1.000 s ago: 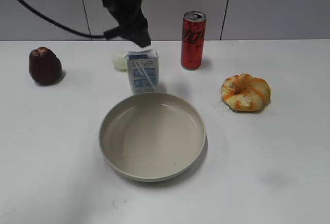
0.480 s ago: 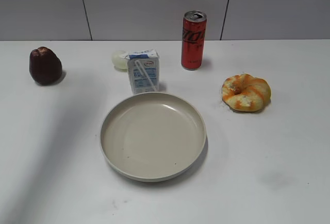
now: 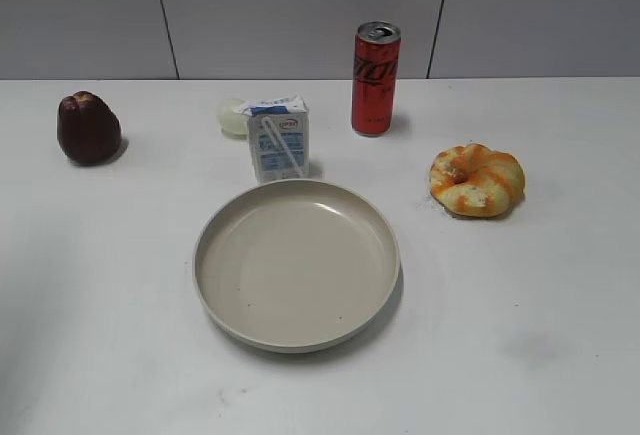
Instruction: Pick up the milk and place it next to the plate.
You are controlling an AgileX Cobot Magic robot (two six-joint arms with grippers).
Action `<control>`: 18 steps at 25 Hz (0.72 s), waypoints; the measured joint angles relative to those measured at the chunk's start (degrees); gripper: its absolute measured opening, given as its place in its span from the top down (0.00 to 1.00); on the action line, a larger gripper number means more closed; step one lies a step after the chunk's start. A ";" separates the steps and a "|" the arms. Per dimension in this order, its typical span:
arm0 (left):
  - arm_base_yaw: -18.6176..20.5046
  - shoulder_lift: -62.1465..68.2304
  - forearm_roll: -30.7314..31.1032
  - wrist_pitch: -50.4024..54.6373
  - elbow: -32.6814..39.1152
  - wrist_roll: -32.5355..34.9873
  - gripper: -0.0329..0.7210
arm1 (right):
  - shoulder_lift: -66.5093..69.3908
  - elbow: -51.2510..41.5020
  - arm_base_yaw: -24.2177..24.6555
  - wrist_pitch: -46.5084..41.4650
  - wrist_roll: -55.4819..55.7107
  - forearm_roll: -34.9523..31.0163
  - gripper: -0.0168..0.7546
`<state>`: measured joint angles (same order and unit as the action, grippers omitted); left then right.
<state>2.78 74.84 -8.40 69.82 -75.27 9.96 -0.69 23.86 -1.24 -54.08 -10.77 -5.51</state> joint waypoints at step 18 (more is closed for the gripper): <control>0.08 -45.21 0.67 -6.51 38.31 -0.03 0.19 | 0.00 0.00 0.00 0.00 0.00 0.00 0.33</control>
<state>2.87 29.62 -7.74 63.31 -36.96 9.93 -0.69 23.86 -1.24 -54.08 -10.77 -5.51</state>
